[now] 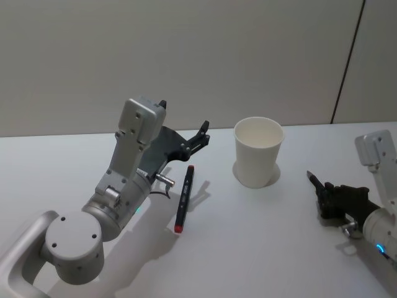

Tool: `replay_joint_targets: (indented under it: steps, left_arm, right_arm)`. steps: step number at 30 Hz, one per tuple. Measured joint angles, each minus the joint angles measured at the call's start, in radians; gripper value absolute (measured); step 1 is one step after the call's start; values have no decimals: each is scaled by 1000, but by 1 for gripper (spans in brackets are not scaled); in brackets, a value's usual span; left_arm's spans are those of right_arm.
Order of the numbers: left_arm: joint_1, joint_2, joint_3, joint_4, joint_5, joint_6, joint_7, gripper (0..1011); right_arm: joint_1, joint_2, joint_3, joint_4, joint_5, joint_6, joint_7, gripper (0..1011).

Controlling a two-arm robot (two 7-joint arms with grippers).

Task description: Place the pen into the pen holder.

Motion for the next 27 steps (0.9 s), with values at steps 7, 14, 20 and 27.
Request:
replay_joint_targets:
  steps: [7, 14, 20, 27]
  left_arm:
    - [0, 0, 0, 0, 0, 0, 0, 998]
    - [0, 0, 0, 0, 0, 0, 0, 998]
    - [0, 0, 0, 0, 0, 0, 0, 998]
    - [0, 0, 0, 0, 0, 0, 0, 998]
  right_arm:
    - [1, -1, 0, 0, 0, -2, 0, 134]
    - [1, -1, 2, -2, 4, -23, 0, 134]
    - [-3, -1, 6, -8, 14, -77, -2, 134]
    - [-7, -1, 14, -16, 30, -156, -5, 134]
